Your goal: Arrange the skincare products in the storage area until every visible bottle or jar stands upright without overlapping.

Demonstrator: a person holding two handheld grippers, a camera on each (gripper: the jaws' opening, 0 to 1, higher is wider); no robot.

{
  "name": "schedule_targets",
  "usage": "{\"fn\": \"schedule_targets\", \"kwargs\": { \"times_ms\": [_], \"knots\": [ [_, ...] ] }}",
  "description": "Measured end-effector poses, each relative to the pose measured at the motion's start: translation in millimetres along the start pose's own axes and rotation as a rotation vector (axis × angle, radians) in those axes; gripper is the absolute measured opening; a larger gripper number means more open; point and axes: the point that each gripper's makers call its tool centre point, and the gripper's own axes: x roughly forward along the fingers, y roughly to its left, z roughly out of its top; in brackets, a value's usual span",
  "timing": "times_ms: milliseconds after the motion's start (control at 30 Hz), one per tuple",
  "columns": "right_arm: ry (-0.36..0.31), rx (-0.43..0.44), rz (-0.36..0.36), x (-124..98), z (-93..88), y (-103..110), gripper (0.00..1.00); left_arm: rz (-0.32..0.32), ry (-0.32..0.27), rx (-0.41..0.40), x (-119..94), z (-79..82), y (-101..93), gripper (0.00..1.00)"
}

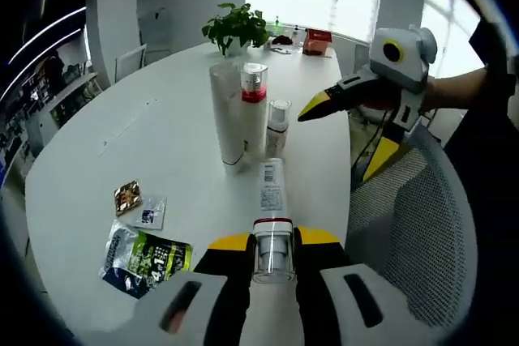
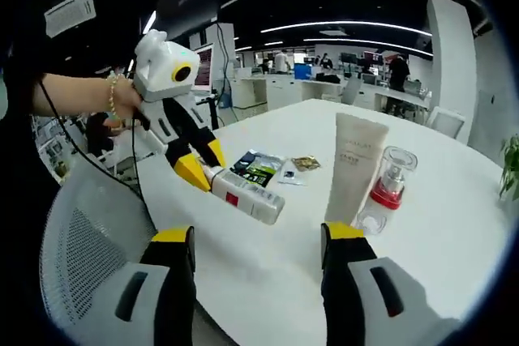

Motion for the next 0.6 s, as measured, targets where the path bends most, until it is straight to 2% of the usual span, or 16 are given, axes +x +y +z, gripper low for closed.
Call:
{"fn": "schedule_targets", "kwargs": {
  "times_ms": [100,367,500,600],
  "knots": [
    [0.009,-0.059,0.088,7,5.1,11,0.58,-0.052,0.033,0.045,-5,-5.6,-14.1,0.24],
    [0.077,-0.180,0.282,19,3.1,47,0.49,-0.120,0.052,0.124,-20,-5.0,-38.1,0.24],
    [0.087,-0.201,0.337,21,2.9,59,0.38,-0.150,0.070,0.161,-27,-3.2,-46.1,0.24],
    [0.093,-0.227,0.357,23,5.7,64,0.36,-0.158,0.083,0.177,-31,-1.5,-48.7,0.24]
  ]
}}
